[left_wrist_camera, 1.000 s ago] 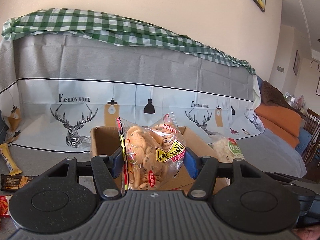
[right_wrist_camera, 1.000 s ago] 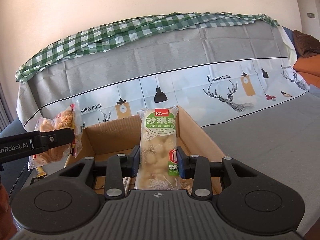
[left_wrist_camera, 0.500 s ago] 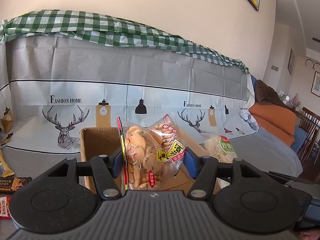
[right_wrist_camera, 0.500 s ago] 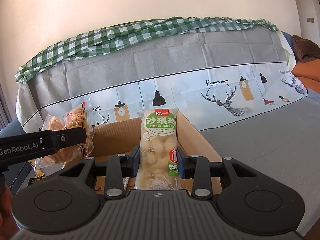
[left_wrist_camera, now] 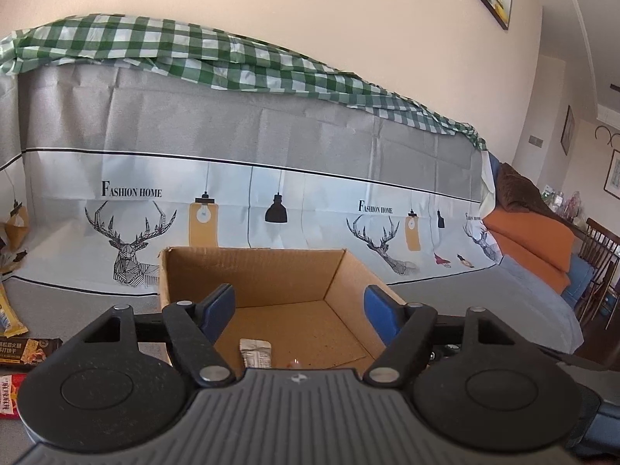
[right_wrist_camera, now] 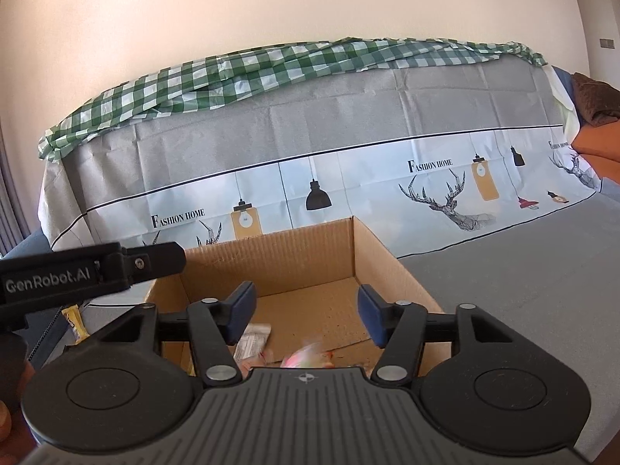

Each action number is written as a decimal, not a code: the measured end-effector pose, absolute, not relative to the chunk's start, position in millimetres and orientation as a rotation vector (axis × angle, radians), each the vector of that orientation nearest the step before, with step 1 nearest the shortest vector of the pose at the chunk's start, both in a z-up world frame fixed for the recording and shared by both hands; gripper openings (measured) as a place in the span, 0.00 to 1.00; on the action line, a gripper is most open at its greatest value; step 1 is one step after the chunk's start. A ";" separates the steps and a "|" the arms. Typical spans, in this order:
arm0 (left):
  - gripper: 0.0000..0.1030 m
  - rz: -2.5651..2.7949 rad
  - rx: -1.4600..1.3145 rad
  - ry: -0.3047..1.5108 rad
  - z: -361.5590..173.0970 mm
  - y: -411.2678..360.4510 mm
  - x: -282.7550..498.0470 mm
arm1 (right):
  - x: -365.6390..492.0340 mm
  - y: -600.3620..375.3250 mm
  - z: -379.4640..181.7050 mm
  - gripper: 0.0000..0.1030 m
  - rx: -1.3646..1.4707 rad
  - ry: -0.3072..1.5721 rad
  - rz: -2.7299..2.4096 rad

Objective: Organize snacks
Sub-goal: 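Open the right tool to drop the peanut bag while the left tool releases the cracker bag, then move both tools back from the box down to the red packets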

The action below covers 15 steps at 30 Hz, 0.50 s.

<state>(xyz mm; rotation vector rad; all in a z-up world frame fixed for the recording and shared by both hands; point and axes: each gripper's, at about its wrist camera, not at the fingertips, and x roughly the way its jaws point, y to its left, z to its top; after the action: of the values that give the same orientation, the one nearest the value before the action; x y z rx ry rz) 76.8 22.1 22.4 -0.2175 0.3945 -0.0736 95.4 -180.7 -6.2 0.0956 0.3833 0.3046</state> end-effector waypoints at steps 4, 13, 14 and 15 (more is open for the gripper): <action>0.76 -0.047 -0.222 0.392 24.9 30.5 72.6 | 92.9 -174.0 -5.8 0.59 0.085 0.385 0.319; 0.56 0.035 -0.234 0.407 29.7 64.5 46.0 | 79.3 -148.4 -6.5 0.59 0.097 0.389 0.379; 0.51 0.041 -0.241 0.405 31.0 70.2 40.4 | 76.6 -144.2 -6.1 0.59 0.099 0.387 0.392; 0.41 0.044 -0.247 0.402 32.7 75.9 34.5 | 73.8 -139.7 -5.5 0.59 0.101 0.384 0.404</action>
<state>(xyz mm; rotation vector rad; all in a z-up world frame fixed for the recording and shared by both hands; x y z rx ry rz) 34.5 75.9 32.7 -0.2471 0.4018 0.0437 73.8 -139.7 -5.5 0.1013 0.3844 0.4043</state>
